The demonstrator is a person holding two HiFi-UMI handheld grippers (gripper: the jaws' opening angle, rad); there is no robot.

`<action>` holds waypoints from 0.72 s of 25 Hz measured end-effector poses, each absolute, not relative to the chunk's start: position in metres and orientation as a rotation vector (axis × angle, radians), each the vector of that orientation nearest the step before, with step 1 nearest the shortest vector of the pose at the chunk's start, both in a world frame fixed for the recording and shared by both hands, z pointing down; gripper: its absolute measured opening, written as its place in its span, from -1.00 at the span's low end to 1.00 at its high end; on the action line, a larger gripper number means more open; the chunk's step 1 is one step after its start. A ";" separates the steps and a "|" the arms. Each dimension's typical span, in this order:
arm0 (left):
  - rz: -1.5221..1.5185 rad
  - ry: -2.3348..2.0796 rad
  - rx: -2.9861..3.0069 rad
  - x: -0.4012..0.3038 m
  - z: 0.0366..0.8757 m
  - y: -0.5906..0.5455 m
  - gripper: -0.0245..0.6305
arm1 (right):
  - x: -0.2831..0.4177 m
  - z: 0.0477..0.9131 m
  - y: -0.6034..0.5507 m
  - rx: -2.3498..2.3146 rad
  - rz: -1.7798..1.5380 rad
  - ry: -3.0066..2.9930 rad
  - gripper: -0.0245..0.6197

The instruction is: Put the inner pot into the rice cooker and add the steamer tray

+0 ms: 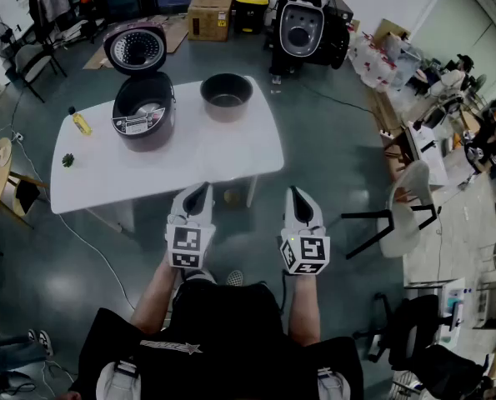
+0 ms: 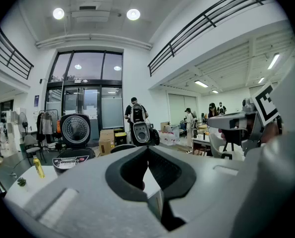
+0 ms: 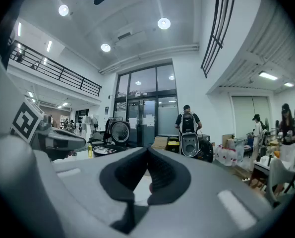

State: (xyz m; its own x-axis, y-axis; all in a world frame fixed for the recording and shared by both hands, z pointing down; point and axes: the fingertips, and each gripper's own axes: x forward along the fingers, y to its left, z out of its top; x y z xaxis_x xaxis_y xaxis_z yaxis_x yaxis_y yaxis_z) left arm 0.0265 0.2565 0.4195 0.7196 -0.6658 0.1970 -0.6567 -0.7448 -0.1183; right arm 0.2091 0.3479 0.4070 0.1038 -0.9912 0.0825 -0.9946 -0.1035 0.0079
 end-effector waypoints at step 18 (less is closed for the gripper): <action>-0.334 1.172 -2.856 0.016 0.409 0.271 -0.89 | 0.195 0.405 0.357 2.249 0.050 -2.048 -0.91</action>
